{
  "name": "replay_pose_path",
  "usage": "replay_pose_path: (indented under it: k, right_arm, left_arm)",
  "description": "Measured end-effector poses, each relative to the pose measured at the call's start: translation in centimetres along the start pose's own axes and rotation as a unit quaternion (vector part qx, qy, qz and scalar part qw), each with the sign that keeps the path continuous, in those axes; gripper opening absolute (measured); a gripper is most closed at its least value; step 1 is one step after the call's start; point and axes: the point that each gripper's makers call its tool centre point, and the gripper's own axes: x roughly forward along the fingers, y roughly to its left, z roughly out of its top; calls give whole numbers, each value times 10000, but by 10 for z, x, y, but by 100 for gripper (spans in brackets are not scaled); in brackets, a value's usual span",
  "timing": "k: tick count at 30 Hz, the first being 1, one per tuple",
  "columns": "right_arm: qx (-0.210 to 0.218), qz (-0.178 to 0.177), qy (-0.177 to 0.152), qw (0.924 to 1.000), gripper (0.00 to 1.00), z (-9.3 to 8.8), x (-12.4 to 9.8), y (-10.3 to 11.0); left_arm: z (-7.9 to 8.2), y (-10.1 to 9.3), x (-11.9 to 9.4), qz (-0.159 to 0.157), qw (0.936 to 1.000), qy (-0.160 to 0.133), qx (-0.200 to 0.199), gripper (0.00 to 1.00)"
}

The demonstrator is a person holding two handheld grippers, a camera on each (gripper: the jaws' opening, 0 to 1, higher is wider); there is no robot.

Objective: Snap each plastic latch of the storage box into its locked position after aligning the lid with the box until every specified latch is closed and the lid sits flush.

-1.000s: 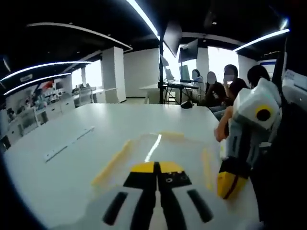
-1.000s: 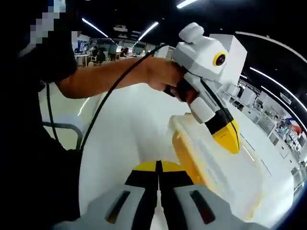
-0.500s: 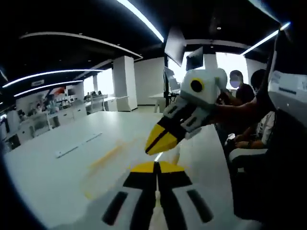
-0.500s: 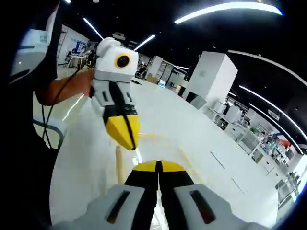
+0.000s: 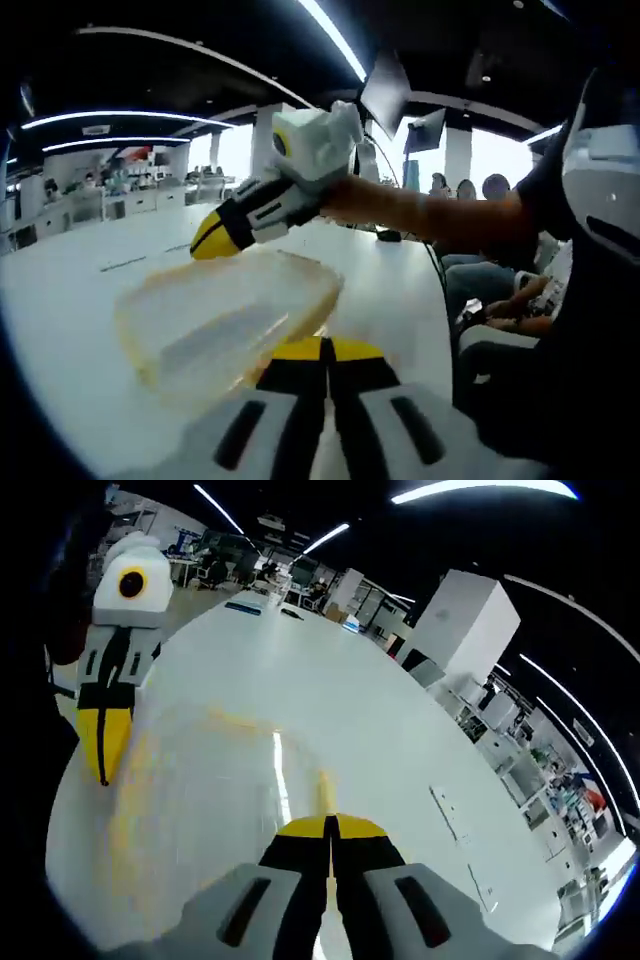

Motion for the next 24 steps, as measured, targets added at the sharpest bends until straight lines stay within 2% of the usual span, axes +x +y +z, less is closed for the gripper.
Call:
replay_pose_path:
  k: [3,4,5,7,11,12,17,18,19,24]
  right_arm:
    - [-315,275,195,9989,0,-4,10,-5]
    - [-449,346,171,9982,0,-3,12,-5]
    - [-774,599,163,9951,0,-2,16,-7]
    - [-788,728,267,9939,0,-4,18,-9]
    - [-1210,1539,594,9788,0,-10,31,-8]
    - [-1240,1775,664,9740,0,-12,34,-8]
    - [-1208,2481,857,9573,0,-20,43,-5]
    - [-1180,2731,893,9505,0,-22,44,-4]
    - [-1168,2825,913,9477,0,-23,45,-3]
    - [-734,3420,943,9321,0,-26,48,6]
  left_arm:
    - [-5,-2,4,41,10000,19,-89,0]
    - [-7,-2,6,44,9999,15,-119,0]
    - [-9,-3,7,38,9999,22,-147,0]
    - [-11,-3,8,38,9998,32,-168,0]
    - [-13,-2,10,103,9996,-25,-275,0]
    - [-13,-1,10,138,9995,-41,-281,0]
    - [-15,-2,13,181,9993,-86,-321,0]
    - [-15,-2,13,190,9992,-116,-336,0]
    - [-15,-1,13,218,9991,-147,-340,0]
    - [-15,2,14,309,9985,-207,-414,0]
